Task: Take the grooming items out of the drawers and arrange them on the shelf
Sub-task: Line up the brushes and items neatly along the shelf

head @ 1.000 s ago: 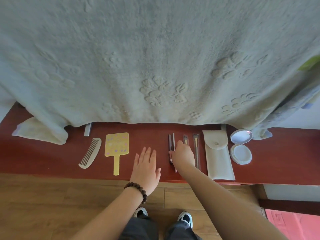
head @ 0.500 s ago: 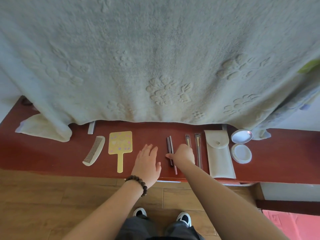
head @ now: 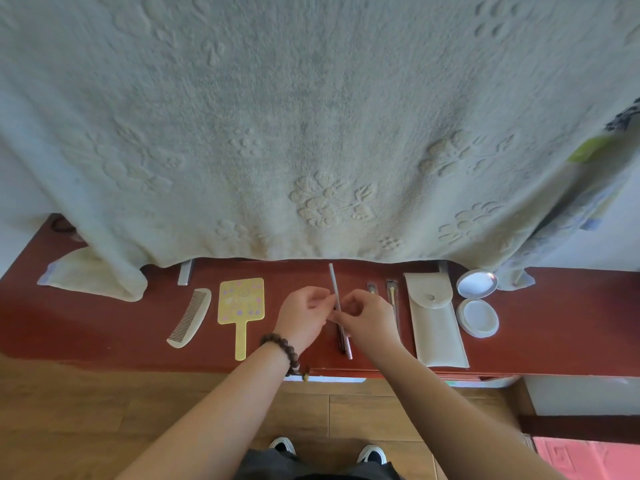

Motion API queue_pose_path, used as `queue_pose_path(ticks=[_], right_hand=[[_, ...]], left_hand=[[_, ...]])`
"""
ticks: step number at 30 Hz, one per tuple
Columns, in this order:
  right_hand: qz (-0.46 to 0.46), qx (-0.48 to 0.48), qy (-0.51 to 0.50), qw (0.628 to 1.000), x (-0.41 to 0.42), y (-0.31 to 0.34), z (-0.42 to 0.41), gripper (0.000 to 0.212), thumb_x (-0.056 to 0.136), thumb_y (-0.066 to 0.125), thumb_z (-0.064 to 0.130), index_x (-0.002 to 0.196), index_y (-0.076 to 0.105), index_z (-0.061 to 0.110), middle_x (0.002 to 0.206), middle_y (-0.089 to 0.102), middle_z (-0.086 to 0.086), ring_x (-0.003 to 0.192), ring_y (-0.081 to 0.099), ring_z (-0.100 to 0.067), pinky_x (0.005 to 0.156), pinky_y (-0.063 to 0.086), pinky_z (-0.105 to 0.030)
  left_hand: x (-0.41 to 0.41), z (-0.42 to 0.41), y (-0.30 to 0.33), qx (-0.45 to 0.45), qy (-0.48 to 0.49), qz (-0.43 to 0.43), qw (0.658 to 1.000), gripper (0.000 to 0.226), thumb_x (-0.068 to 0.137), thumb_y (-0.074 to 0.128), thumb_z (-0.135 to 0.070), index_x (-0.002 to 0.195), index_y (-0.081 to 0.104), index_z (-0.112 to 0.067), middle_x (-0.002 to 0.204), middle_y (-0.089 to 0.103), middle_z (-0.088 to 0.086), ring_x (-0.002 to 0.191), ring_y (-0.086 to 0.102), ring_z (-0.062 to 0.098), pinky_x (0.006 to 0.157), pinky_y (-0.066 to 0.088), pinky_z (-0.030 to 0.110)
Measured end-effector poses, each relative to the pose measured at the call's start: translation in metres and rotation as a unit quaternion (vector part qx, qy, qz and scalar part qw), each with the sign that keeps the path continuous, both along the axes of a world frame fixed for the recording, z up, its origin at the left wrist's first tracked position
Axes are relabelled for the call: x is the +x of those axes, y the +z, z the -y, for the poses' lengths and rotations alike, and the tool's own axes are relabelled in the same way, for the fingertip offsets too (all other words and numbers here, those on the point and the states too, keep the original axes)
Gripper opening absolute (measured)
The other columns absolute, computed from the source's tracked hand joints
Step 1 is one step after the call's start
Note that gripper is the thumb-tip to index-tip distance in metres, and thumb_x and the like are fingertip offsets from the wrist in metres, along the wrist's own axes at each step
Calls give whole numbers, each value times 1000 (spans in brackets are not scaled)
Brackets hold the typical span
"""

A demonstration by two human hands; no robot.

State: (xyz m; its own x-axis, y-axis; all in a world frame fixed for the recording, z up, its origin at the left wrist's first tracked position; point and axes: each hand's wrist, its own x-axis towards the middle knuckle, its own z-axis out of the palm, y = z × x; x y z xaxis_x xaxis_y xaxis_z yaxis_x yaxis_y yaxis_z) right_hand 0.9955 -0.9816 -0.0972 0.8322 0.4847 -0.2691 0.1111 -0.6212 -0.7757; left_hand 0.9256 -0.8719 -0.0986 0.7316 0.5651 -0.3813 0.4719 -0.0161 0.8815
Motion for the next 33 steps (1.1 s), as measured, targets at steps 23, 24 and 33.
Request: queue_pose_path(ticks=[23, 24, 33], right_hand=[[-202, 230, 10, 952, 32, 63, 25, 14, 89, 61, 5, 93, 64, -8, 54, 54, -6, 39, 44, -8, 37, 29, -18], [-208, 246, -6, 947, 33, 63, 23, 13, 89, 60, 3, 92, 62, -9, 55, 55, -6, 38, 43, -8, 35, 28, -17], [-146, 179, -61, 971, 69, 40, 38, 15, 88, 65, 10, 89, 68, -4, 66, 61, -13, 48, 48, -15, 38, 35, -20]], left_hand=[[-1, 23, 44, 17, -104, 43, 993, 8, 85, 70, -10, 87, 69, -3, 72, 71, 8, 53, 65, 7, 51, 49, 17], [-2, 23, 41, 34, -117, 33, 992, 7, 84, 71, -12, 84, 68, -5, 69, 71, 7, 51, 64, 9, 51, 50, 19], [-22, 34, 15, -80, -21, -19, 996, 8, 82, 72, -7, 88, 69, -2, 84, 73, 15, 77, 73, 24, 66, 61, 40]])
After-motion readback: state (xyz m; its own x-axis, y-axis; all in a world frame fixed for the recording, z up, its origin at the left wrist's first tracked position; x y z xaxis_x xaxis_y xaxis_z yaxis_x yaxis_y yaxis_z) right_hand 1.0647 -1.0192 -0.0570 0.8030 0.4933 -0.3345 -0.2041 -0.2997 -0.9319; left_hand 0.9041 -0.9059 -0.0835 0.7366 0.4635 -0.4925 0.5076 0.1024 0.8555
